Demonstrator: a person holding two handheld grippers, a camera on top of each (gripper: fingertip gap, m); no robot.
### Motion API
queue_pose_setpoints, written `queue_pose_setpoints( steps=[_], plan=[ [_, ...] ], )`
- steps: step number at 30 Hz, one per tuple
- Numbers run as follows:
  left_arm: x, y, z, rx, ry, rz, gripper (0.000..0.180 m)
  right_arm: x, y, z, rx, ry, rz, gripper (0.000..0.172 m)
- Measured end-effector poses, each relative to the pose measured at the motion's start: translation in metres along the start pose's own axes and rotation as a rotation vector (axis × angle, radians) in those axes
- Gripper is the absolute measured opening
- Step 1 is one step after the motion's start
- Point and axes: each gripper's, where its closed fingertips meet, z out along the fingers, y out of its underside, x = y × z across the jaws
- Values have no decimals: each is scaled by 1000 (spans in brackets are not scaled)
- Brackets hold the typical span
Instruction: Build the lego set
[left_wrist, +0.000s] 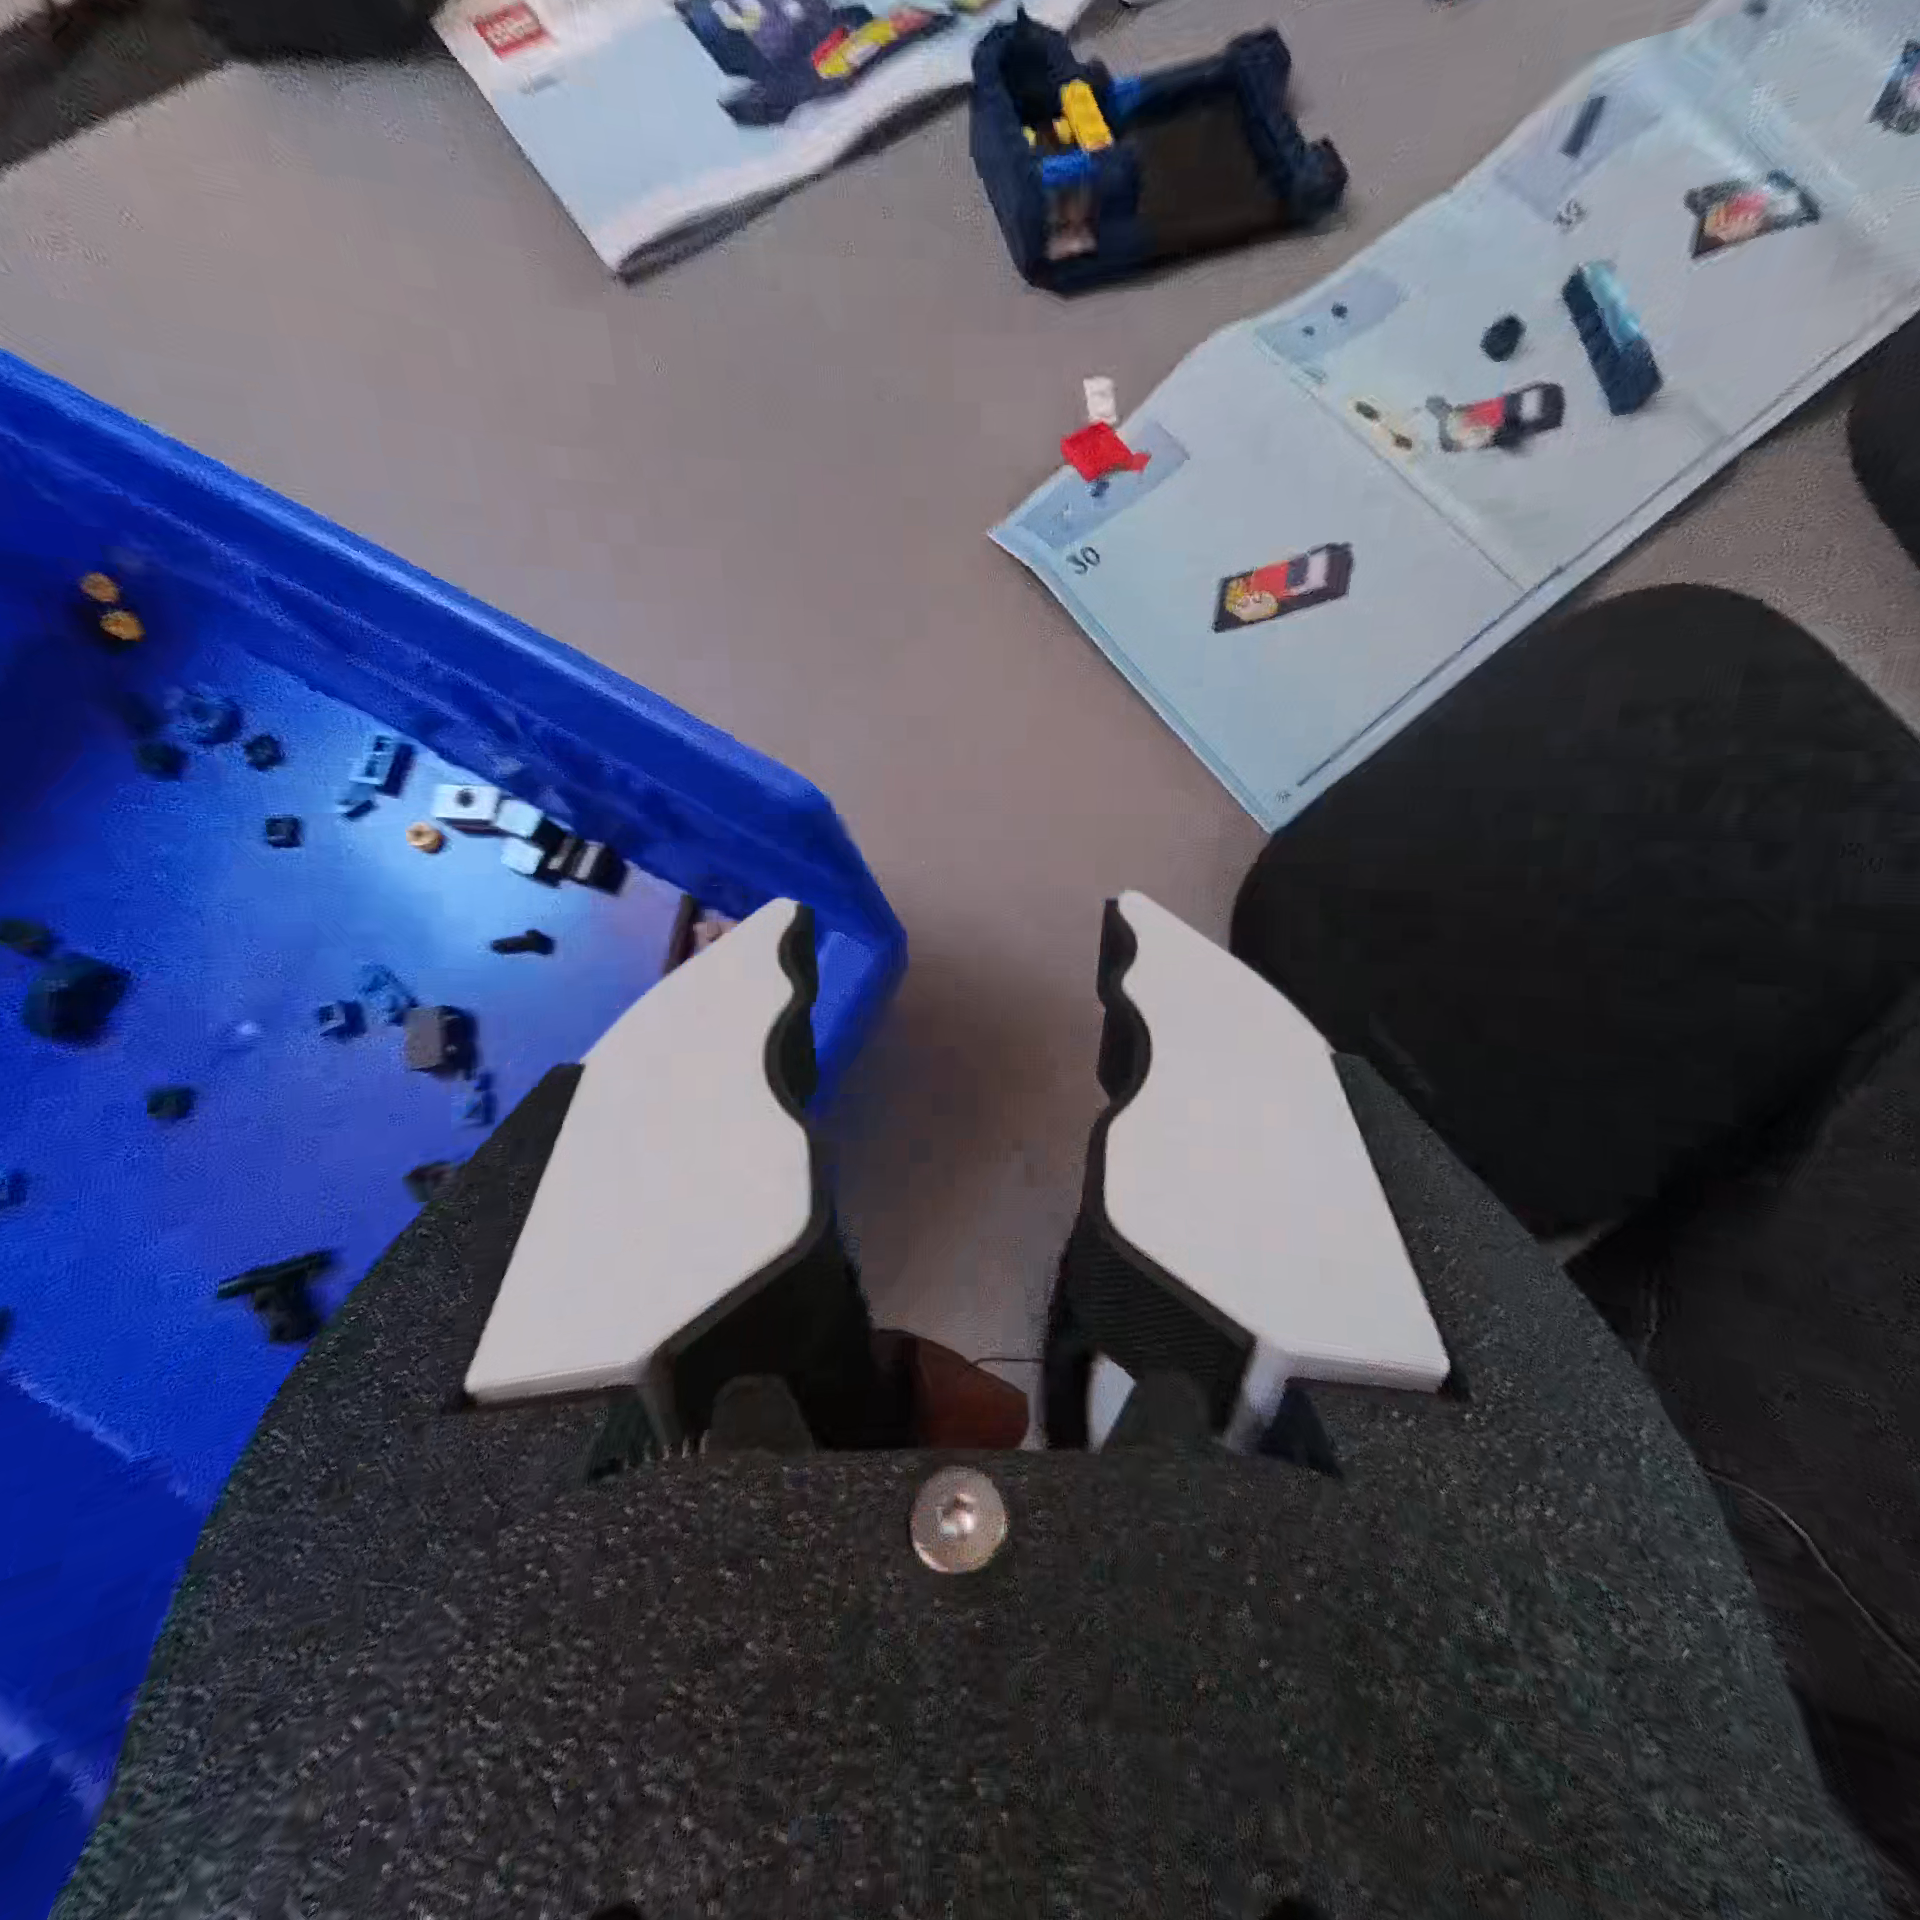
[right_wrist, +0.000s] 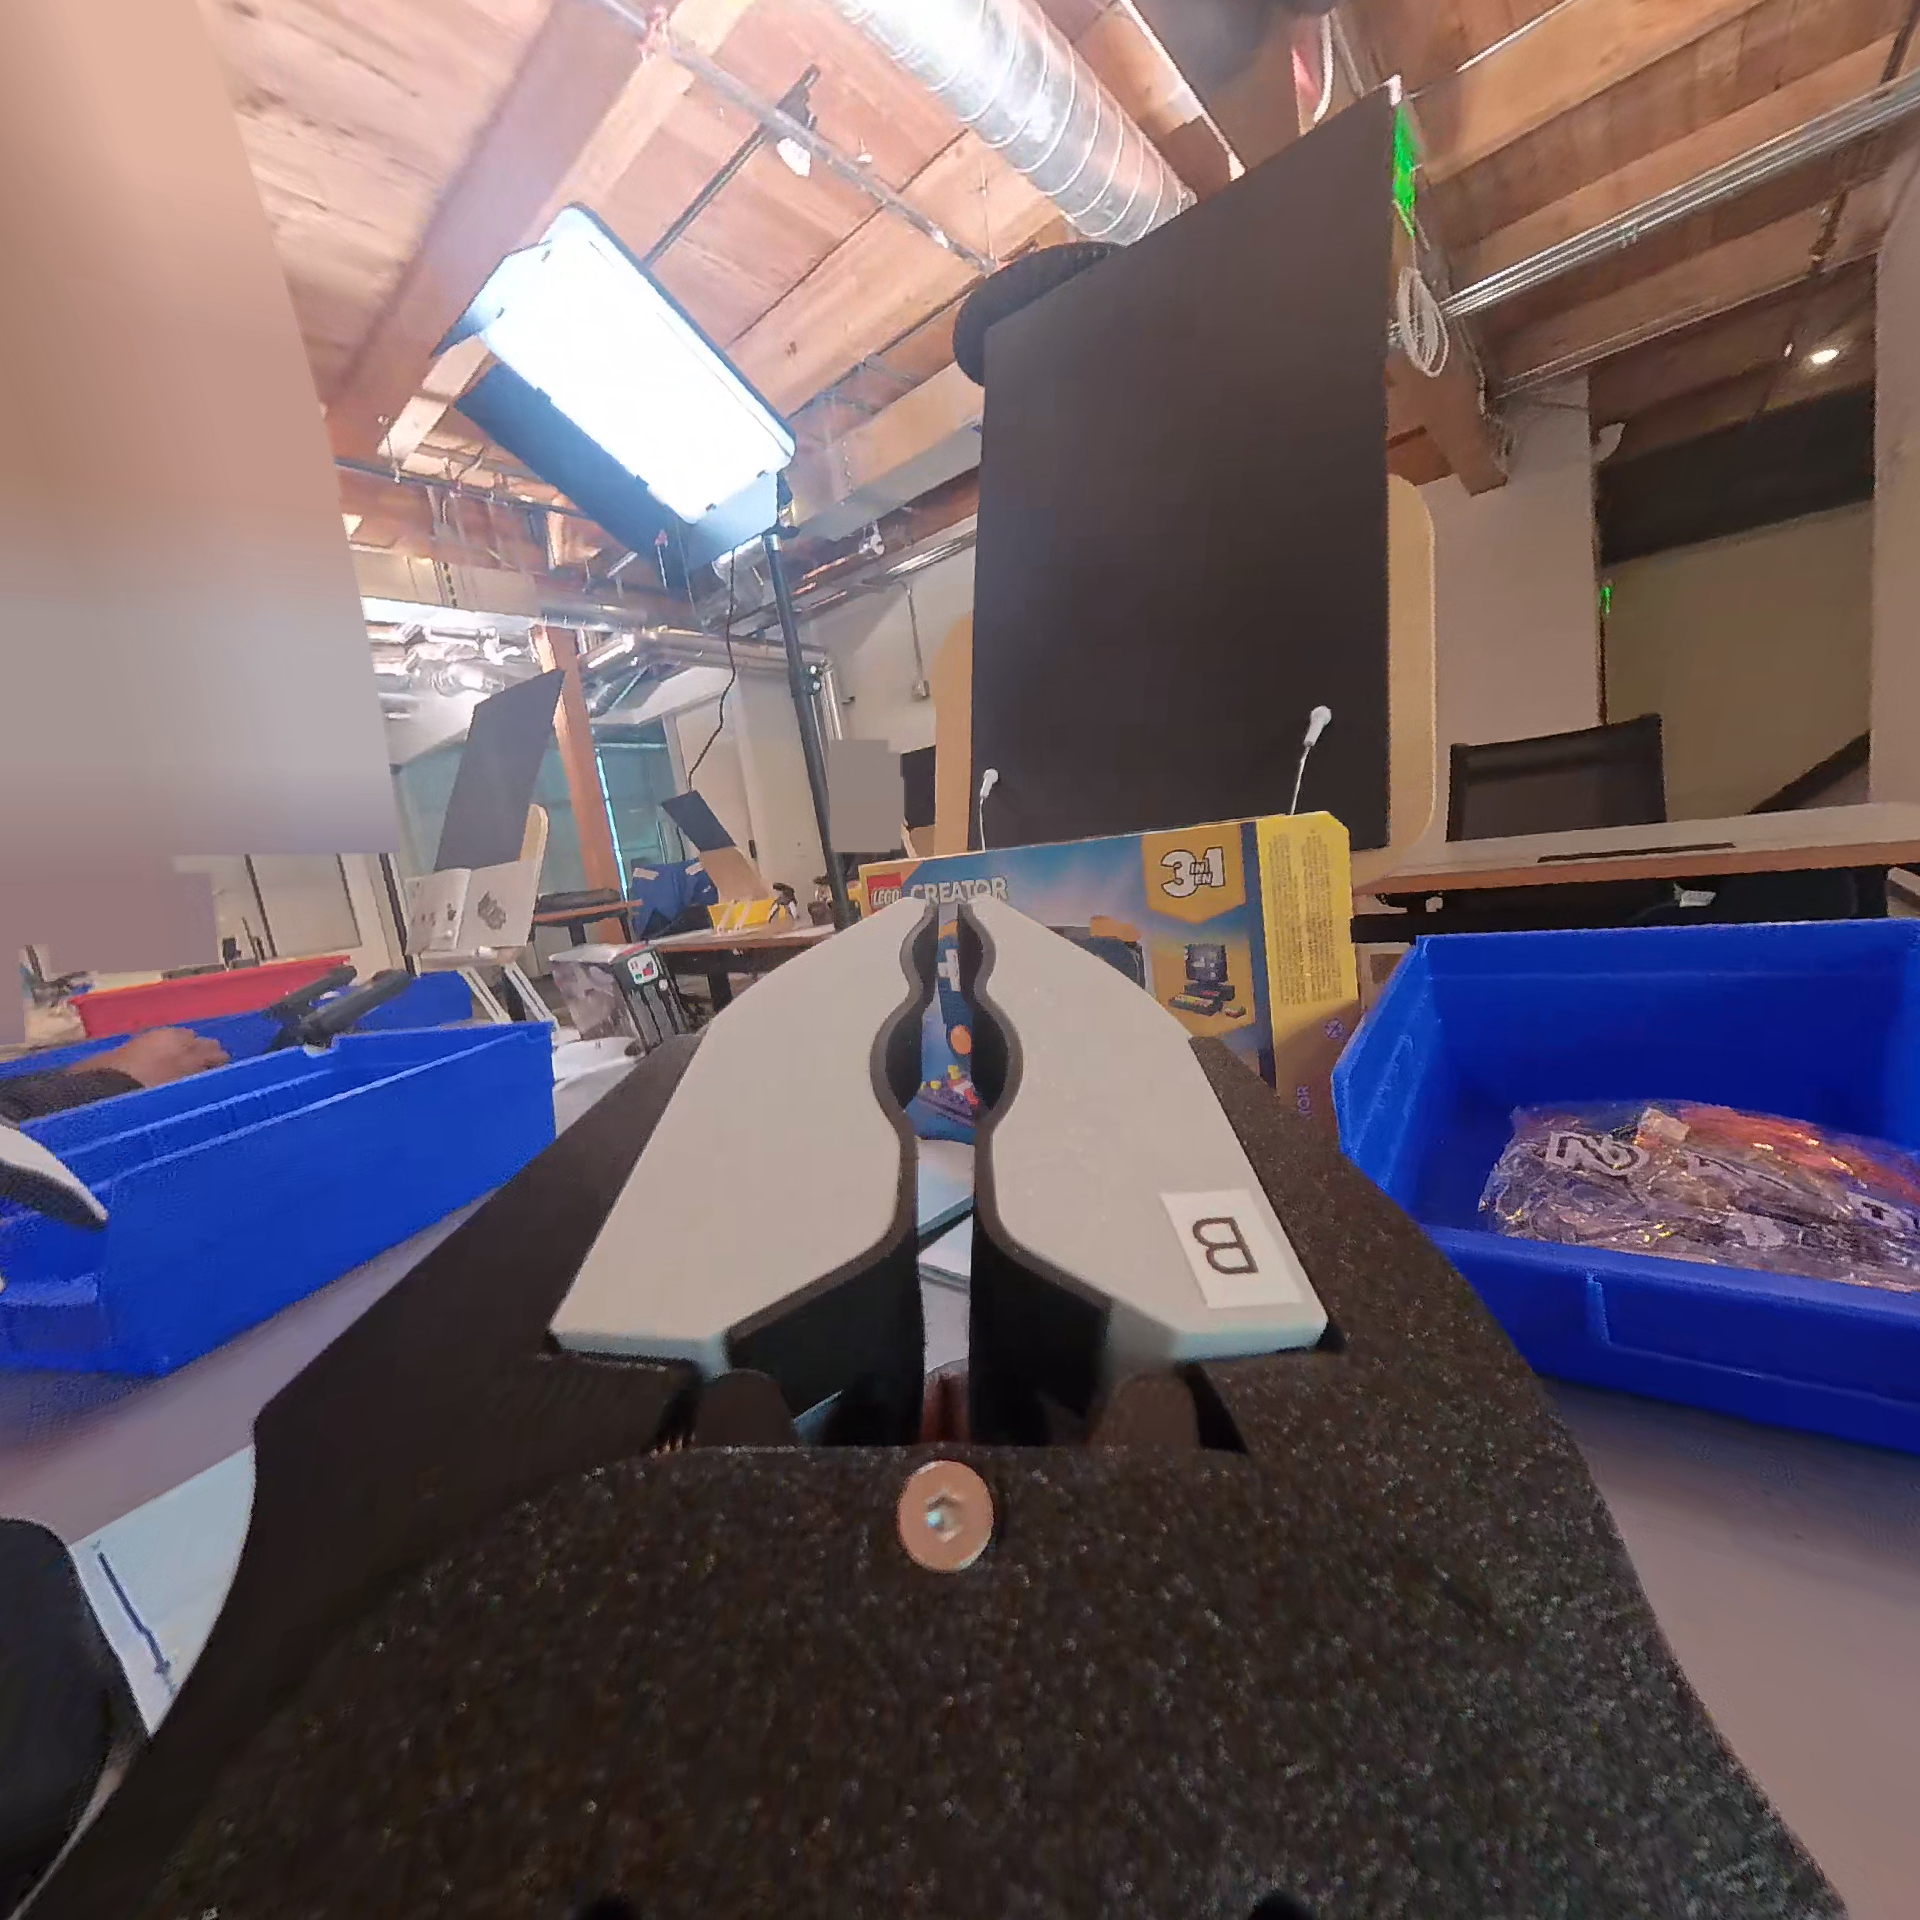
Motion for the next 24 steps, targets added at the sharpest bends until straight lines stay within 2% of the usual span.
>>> queue_pose_setpoints(
  steps=[1,3,5,6,7,8,9,11,14,17,20,24],
  plan=[
    [9,4,9,-13,43,-3,58,-1,2,1,-11,-5,-16,3],
    [11,2,25,3,14,9,56,-4,5,2,-27,-9,-51,3],
    [23,-12,38,51,45,6,50,-5,7,2,-37,-14,-77,3],
    [44,-24,43,95,165,14,39,-6,7,3,-41,-19,-83,3],
    [68,-36,45,143,287,19,40,-7,8,3,-43,-24,-87,3],
    [80,-41,46,143,330,32,40,-7,8,3,-46,-24,-91,3],
    [78,-40,46,115,287,56,42,-6,9,3,-49,-21,-94,3],
    [56,-42,32,111,139,92,38,-4,9,2,-50,-14,-94,3],
    [22,-46,-10,142,-23,85,31,-1,11,2,-56,-8,-77,3],
    [-25,-40,-45,91,-191,98,23,-3,13,2,-68,-19,-63,3],
    [-62,-39,-57,35,-202,121,22,-5,15,3,-81,-27,-89,3],
    [-103,-52,-40,14,-87,233,25,-9,18,4,-99,-43,-97,3]
  ],
)
